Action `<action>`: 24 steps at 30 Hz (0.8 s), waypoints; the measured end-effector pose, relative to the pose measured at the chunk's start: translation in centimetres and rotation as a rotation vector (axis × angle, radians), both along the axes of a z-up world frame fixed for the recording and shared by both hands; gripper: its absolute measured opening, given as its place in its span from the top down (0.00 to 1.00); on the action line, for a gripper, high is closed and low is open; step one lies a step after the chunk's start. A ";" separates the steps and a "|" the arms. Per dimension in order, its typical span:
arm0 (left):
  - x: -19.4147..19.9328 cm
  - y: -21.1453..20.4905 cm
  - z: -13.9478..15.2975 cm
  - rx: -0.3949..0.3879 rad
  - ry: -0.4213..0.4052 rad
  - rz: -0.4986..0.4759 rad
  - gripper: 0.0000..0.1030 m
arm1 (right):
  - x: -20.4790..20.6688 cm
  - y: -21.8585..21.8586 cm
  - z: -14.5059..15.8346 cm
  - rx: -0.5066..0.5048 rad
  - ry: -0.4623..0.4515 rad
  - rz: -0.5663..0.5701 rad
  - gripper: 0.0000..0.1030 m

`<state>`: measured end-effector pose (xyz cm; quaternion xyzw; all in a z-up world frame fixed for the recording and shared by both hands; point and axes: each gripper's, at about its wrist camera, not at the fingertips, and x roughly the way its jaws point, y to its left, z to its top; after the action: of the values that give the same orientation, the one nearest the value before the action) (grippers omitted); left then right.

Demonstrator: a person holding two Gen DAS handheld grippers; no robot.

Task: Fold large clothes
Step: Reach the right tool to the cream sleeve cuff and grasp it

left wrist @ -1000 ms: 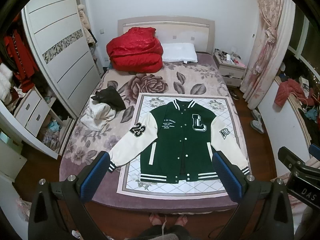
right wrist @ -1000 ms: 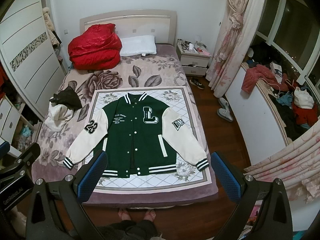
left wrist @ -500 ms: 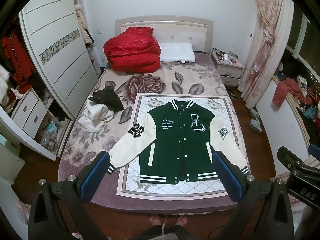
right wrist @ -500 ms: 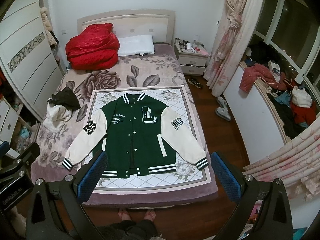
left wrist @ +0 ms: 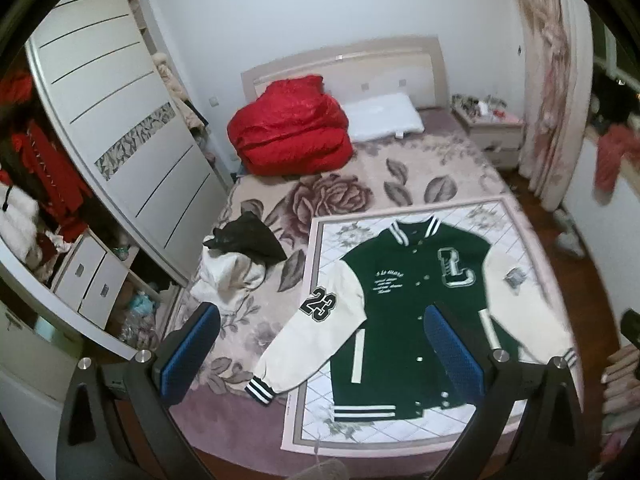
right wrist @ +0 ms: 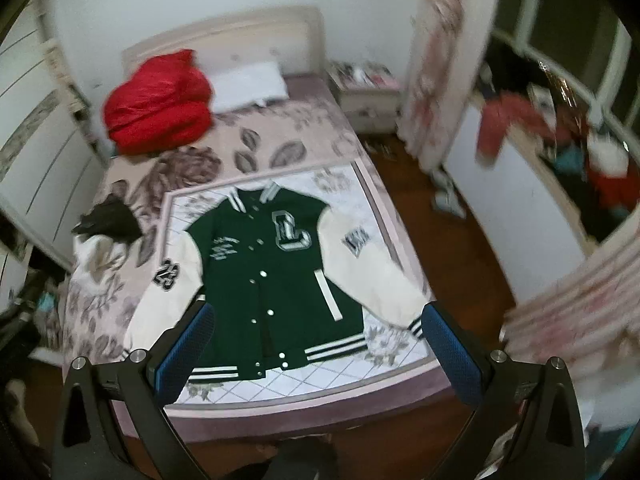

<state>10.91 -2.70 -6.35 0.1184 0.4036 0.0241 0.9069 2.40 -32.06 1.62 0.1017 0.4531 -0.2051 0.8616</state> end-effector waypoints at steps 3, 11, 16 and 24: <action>3.2 -1.1 -5.1 -0.003 0.041 0.008 0.00 | 2.4 -4.3 -6.2 0.112 0.042 -0.063 0.13; 10.3 -6.0 -22.2 0.061 0.218 0.070 0.00 | 5.1 -18.1 -29.9 0.492 0.132 -0.322 0.32; 13.3 -8.8 -34.1 0.076 0.350 0.112 0.00 | 3.1 -27.0 -46.6 0.715 0.148 -0.590 0.30; 16.6 -13.2 -46.6 0.074 0.469 0.105 0.00 | -0.4 -33.4 -63.4 0.885 -0.135 -0.911 0.43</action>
<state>27.49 -15.87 -52.94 0.1327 0.6077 0.0577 0.7809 1.96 -65.49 -61.75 0.6429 0.3508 -0.3375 0.5914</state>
